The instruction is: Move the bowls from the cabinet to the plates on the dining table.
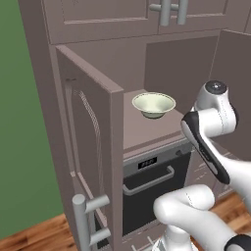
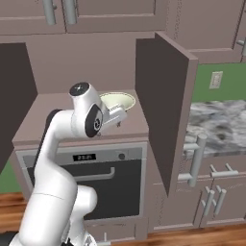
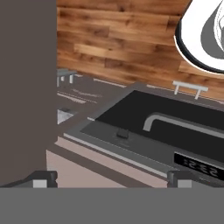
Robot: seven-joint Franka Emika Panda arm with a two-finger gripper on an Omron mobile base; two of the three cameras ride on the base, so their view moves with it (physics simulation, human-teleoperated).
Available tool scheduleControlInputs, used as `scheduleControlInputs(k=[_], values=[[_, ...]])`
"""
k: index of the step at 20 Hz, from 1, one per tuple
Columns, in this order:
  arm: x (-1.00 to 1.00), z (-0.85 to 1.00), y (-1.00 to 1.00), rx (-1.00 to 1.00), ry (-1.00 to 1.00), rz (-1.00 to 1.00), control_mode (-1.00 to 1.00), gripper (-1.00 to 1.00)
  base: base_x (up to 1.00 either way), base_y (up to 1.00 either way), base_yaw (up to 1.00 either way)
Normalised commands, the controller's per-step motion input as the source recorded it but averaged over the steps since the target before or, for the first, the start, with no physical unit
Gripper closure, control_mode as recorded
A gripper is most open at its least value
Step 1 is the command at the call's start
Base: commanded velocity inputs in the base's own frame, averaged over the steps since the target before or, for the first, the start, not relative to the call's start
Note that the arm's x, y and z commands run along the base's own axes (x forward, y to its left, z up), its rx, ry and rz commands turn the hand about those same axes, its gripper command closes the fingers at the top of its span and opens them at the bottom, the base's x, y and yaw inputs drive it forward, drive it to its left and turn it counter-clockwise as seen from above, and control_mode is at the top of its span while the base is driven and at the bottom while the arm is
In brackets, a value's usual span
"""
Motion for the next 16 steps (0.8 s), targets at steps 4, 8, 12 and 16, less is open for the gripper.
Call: scheduleControlInputs(k=[4, 8, 12, 16], values=[[0.25, 0.0, 0.08, 0.0, 0.0, 0.08, -1.0, -1.0, 0.0, 0.0, 0.0], [0.37, 0.04, 0.13, -0.04, 0.0, 0.05, -1.0, -1.0, 0.0, 0.0, 0.0], [0.46, 0.0, 0.13, -0.1, 0.0, 0.05, -1.0, -1.0, 0.0, 0.0, 0.0], [0.32, 0.0, 0.2, -0.13, 0.0, 0.07, -1.0, -1.0, 0.0, 0.0, 0.0]])
